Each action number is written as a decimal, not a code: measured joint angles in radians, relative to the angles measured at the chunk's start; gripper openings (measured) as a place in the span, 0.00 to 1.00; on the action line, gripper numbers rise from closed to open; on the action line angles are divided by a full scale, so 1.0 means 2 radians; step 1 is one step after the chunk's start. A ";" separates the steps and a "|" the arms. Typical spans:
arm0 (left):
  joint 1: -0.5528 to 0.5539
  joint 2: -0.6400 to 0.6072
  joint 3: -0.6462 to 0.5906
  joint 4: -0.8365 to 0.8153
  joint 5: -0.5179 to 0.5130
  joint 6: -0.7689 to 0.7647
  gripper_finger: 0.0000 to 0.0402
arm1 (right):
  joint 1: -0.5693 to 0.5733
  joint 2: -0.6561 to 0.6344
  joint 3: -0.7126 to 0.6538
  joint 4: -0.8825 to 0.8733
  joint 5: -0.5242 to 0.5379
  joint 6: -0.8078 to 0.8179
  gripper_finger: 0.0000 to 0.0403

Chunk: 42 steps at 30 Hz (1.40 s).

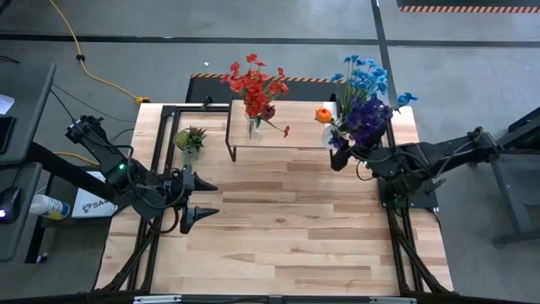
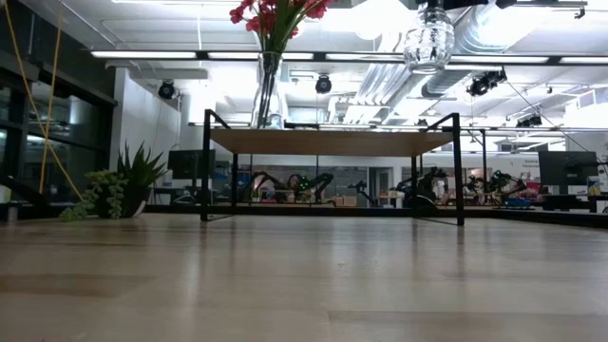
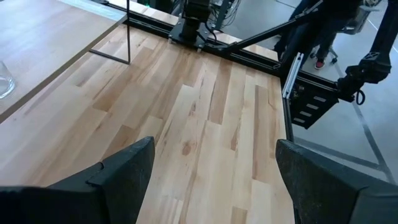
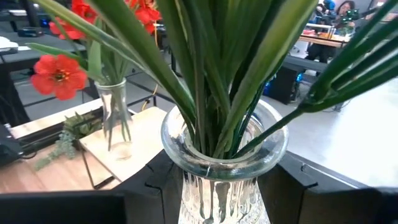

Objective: Pick and place flowers into a vace then onto a shelf
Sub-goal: Put the transparent vase with flowers on the shelf

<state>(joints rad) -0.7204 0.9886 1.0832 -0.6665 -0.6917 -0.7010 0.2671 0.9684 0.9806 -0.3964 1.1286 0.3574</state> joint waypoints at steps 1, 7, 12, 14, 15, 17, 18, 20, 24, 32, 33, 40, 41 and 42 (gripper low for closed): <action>0.000 0.000 0.000 -0.001 0.000 0.000 0.91 | -0.002 0.000 0.000 0.000 0.000 0.000 0.39; 0.000 0.000 0.000 -0.007 -0.009 0.000 0.91 | -0.021 0.009 0.000 0.006 0.005 0.000 0.39; 0.000 0.000 0.000 -0.009 -0.014 0.000 0.91 | -0.035 0.034 0.000 0.014 0.003 0.000 0.39; 0.000 0.000 0.000 -0.009 -0.014 0.000 0.91 | -0.039 0.044 0.000 0.022 0.002 0.000 0.39; 0.000 0.000 0.000 -0.009 -0.014 0.000 0.91 | -0.041 0.050 0.000 0.028 0.002 0.000 0.39; 0.000 0.000 0.000 -0.009 -0.014 0.000 0.91 | -0.047 0.060 0.000 0.039 0.002 -0.004 0.39; 0.000 0.000 0.000 -0.009 -0.014 0.000 0.91 | -0.050 0.065 0.000 0.044 0.002 -0.009 0.39; 0.000 0.000 0.000 -0.011 -0.014 0.000 0.91 | -0.057 0.075 0.000 0.054 0.002 -0.014 0.39; 0.000 0.000 0.000 -0.016 -0.014 0.000 0.91 | -0.075 0.088 -0.001 0.067 -0.017 -0.013 0.39; 0.000 0.000 0.000 -0.025 -0.010 0.000 0.91 | -0.120 0.095 -0.001 0.076 -0.031 -0.008 0.39; 0.000 0.000 0.000 -0.025 -0.008 0.000 0.91 | -0.128 0.095 -0.001 0.080 -0.039 -0.008 0.39; 0.000 0.000 0.000 -0.035 0.002 -0.001 0.91 | -0.181 0.095 -0.001 0.085 -0.100 -0.008 0.39; 0.000 0.000 0.000 -0.035 0.002 -0.001 0.91 | -0.187 0.095 -0.001 0.085 -0.104 -0.008 0.39; 0.000 0.000 0.000 -0.035 0.002 -0.001 0.91 | -0.194 0.095 -0.001 0.085 -0.111 -0.009 0.39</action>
<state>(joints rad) -0.7204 0.9888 1.0828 -0.7364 -0.6880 -0.7033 -0.1207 1.1584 0.9794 -0.2265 0.9073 0.3404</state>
